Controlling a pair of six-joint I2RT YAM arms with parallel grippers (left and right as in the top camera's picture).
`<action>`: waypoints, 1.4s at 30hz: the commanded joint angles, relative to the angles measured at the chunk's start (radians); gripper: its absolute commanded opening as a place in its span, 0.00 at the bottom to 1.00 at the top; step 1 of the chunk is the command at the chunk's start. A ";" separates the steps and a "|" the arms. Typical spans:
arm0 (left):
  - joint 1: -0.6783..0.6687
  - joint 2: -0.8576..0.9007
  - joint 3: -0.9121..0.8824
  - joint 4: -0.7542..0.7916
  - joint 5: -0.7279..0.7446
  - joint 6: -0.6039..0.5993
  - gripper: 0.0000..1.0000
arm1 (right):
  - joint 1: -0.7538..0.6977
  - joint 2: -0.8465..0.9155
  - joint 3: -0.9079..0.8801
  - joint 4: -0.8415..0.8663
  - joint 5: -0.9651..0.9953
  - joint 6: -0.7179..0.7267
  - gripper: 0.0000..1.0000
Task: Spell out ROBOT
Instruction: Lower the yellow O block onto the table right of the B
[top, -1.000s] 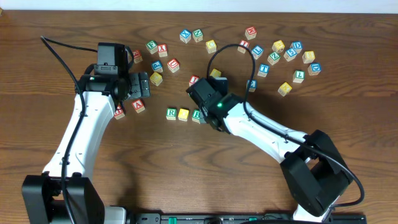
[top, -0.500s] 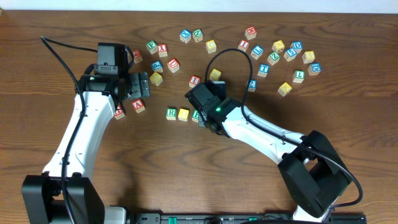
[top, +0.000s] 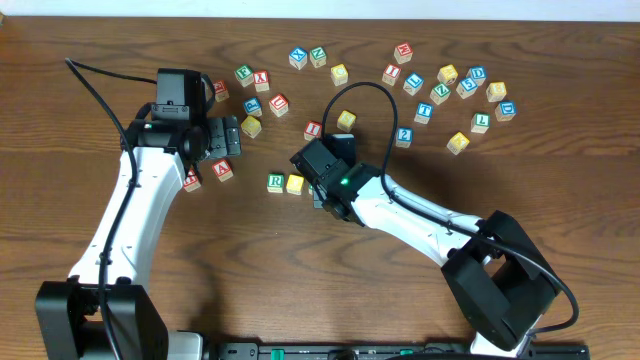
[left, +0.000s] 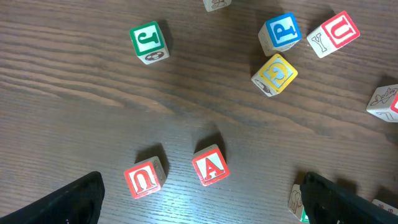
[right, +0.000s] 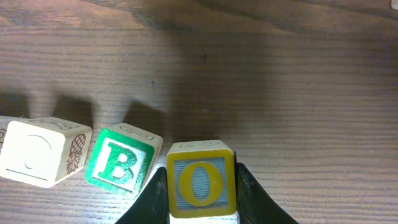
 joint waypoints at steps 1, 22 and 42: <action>0.004 -0.002 -0.010 -0.004 0.006 0.014 0.99 | 0.010 0.012 -0.006 0.004 0.017 -0.001 0.19; 0.004 -0.002 -0.010 -0.004 0.006 0.014 0.99 | 0.010 0.012 -0.052 0.045 0.027 -0.002 0.19; 0.004 -0.002 -0.010 -0.004 0.006 0.014 0.99 | 0.011 0.044 -0.053 0.070 0.023 -0.002 0.20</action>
